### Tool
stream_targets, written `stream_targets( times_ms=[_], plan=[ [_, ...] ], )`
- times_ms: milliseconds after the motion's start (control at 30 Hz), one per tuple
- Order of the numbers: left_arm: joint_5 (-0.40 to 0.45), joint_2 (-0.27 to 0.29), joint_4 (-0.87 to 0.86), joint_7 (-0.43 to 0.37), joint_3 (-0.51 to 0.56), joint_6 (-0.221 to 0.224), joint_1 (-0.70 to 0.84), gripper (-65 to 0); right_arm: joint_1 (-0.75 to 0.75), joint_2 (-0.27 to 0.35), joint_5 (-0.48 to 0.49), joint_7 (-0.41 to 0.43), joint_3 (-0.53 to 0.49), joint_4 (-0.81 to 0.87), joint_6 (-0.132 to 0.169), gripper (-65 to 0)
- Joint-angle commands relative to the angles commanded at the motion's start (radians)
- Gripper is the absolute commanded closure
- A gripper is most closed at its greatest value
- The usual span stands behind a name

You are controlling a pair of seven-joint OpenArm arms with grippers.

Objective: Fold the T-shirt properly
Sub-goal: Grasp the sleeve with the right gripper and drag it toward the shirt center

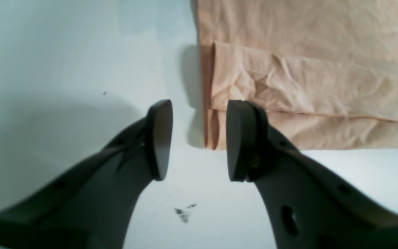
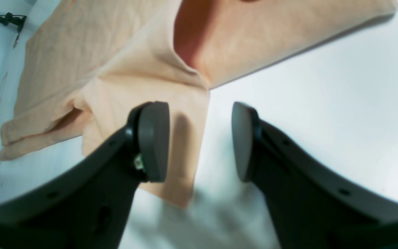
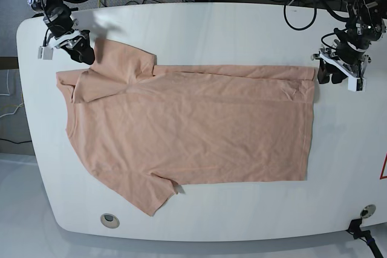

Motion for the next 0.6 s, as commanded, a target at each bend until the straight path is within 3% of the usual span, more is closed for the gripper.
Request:
stream_targets(
  times_ms=[600],
  plan=[
    [-0.004,0.003,0.001,0.005,0.0,-0.012,0.005,-24.0,-0.031,0.031,0.015,0.031,-0.184,-0.039,0.0,-28.7]
  ],
)
